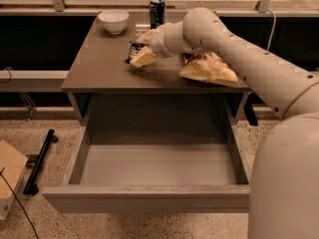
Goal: Pick rxbar chocolate from top drawer and place on counter
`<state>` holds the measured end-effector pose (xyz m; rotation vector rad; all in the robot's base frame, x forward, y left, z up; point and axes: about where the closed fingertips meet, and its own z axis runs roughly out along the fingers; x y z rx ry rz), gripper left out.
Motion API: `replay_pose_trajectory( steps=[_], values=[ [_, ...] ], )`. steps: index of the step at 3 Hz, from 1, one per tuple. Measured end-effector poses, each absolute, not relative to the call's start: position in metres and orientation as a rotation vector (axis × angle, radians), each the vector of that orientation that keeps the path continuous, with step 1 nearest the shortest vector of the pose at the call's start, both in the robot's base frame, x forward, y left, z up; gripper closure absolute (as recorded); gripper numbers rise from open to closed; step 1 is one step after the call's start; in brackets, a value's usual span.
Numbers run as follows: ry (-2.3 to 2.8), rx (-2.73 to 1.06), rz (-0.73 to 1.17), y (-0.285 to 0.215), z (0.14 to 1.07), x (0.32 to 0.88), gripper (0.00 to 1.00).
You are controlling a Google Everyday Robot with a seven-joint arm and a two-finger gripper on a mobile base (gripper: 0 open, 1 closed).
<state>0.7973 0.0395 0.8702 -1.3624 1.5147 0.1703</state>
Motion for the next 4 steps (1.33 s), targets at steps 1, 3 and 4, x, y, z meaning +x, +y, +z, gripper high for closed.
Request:
replay_pose_trajectory(
  steps=[1, 3, 4],
  values=[
    [1.503, -1.351, 0.166, 0.0386, 0.8795, 0.8028, 0.39],
    [1.503, -1.357, 0.175, 0.0439, 0.8754, 0.8021, 0.0],
    [1.503, -1.357, 0.175, 0.0439, 0.8754, 0.8021, 0.0]
  ],
)
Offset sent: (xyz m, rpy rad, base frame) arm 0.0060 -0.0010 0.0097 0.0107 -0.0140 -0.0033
